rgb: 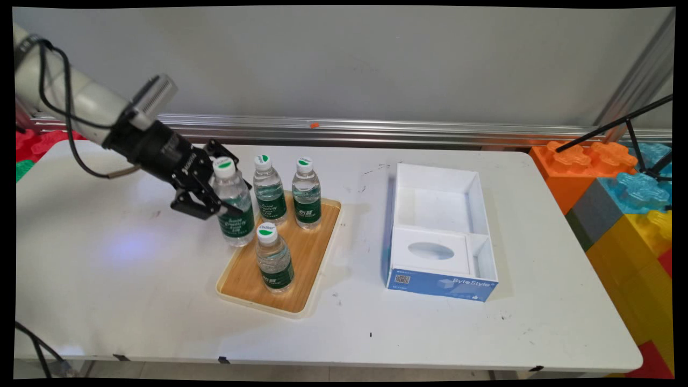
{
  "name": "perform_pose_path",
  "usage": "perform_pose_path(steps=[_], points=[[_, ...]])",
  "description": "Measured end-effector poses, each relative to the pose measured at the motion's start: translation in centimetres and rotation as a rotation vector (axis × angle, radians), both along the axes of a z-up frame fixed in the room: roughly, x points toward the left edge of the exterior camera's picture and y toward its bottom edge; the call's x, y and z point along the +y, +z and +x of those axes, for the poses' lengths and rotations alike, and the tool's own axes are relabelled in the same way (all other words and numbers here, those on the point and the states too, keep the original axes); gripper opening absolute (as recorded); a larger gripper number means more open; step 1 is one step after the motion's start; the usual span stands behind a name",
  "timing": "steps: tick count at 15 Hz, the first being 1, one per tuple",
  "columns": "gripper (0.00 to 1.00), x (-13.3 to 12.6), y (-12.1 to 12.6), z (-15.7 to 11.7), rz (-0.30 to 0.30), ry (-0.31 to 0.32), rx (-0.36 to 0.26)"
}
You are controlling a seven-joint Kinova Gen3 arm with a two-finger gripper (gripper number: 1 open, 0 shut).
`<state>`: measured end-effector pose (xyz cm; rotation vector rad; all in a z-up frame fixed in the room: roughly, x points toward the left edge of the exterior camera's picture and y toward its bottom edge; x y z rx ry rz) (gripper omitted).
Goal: Place the picked object on the tray
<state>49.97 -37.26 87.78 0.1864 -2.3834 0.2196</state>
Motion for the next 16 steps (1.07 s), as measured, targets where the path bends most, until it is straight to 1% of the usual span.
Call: perform_pose_path(steps=[4,9,14,15,16], points=[[0.0,0.1,-2.2,-0.3,0.001,-0.028,-0.004],[0.0,-0.1,-5.5,-0.5,0.002,-0.062,-0.016],[0.0,-0.5,-7.7,-0.9,-0.008,-0.088,-0.014],[1.0,-0.6,-7.9,-0.9,-0.012,-0.093,-0.013],[1.0,-0.7,-8.1,-0.9,-0.014,-0.097,-0.013]])
